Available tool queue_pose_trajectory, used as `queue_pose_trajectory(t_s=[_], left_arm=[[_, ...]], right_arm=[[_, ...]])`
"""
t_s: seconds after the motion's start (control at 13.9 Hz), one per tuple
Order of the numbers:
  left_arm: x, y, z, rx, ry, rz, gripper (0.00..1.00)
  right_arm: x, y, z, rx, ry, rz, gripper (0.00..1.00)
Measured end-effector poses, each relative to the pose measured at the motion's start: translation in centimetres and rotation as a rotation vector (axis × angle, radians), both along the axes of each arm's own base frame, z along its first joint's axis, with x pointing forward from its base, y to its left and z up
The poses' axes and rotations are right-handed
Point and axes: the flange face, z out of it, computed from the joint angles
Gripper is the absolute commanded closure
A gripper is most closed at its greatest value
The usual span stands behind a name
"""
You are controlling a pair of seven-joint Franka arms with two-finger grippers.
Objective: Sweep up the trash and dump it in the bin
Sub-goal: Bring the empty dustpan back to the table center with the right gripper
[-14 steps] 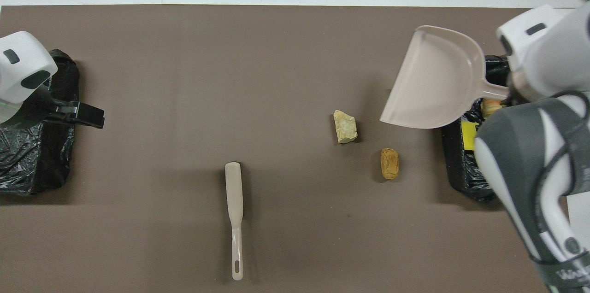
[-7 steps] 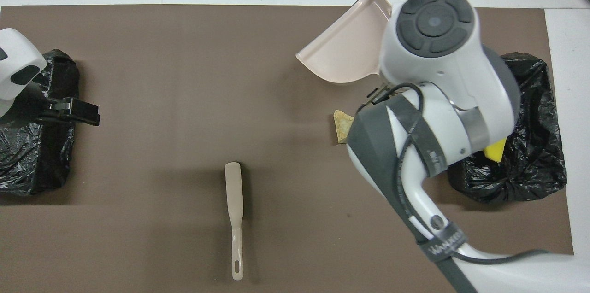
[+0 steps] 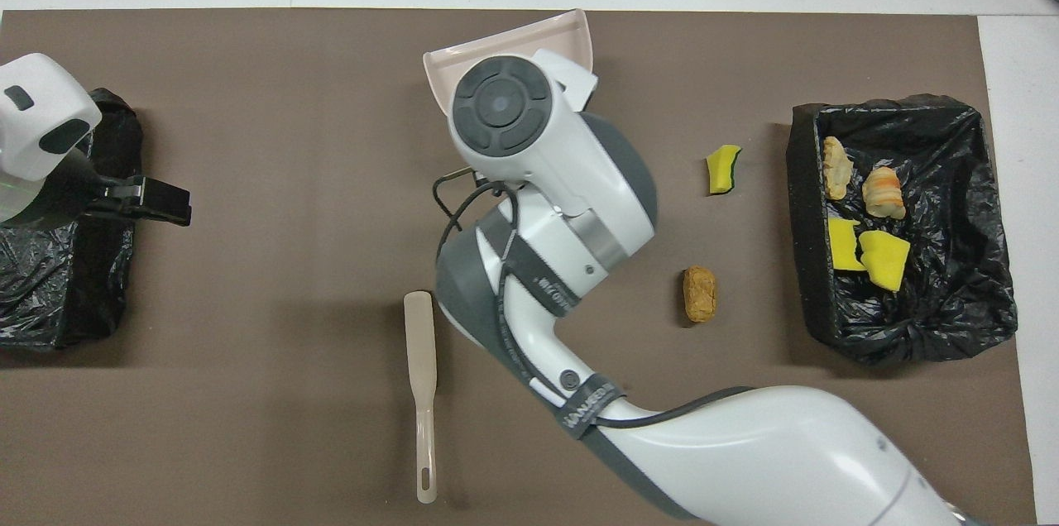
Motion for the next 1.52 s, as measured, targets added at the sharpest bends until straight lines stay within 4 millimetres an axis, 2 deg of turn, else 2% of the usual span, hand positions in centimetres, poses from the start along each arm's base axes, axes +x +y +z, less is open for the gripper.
queue_pose_trajectory(t_s=[0.22, 0.43, 0.58, 0.65, 0.79, 0.94, 1.01, 1.15, 1.37, 1.44, 1.52], left_arm=[[0.0, 0.0, -0.1, 0.0, -0.001, 0.0, 0.0], [0.0, 0.0, -0.2, 0.0, 0.001, 0.0, 0.0], [0.0, 0.0, -0.2, 0.0, 0.001, 0.0, 0.0], [0.0, 0.0, -0.2, 0.0, 0.0, 0.0, 0.0], [0.0, 0.0, -0.2, 0.0, -0.002, 0.0, 0.0], [0.2, 0.0, -0.1, -0.001, -0.013, 0.0, 0.0], [0.2, 0.0, -0.1, -0.002, -0.02, 0.0, 0.0], [0.3, -0.1, -0.2, -0.003, -0.03, 0.0, 0.0], [1.0, -0.2, -0.6, -0.012, -0.066, 0.001, 0.0], [1.4, -0.3, -1.1, -0.018, -0.075, 0.002, 0.0], [2.0, -0.6, -1.9, -0.027, -0.086, 0.002, 0.0]], right_arm=[[-2.5, 6.2, -3.3, 0.06, -0.015, -0.085, 1.0], [-5.0, 10.0, -4.9, 0.116, 0.003, -0.146, 1.0], [-5.7, 11.5, -6.2, 0.161, 0.015, -0.172, 1.0], [-5.7, 11.8, -6.8, 0.171, 0.026, -0.178, 0.76], [-5.5, 11.7, -7.2, 0.176, 0.033, -0.185, 0.74], [-5.3, 11.6, -7.0, 0.181, 0.032, -0.188, 0.63], [-5.3, 11.6, -6.8, 0.184, 0.03, -0.189, 0.49], [-5.1, 11.6, -6.5, 0.189, 0.026, -0.19, 0.45], [-4.5, 11.1, -5.1, 0.207, 0.007, -0.2, 0.34], [-3.9, 10.4, -4.0, 0.217, -0.006, -0.21, 0.22], [-2.9, 9.1, -2.3, 0.23, -0.024, -0.23, 0.0]])
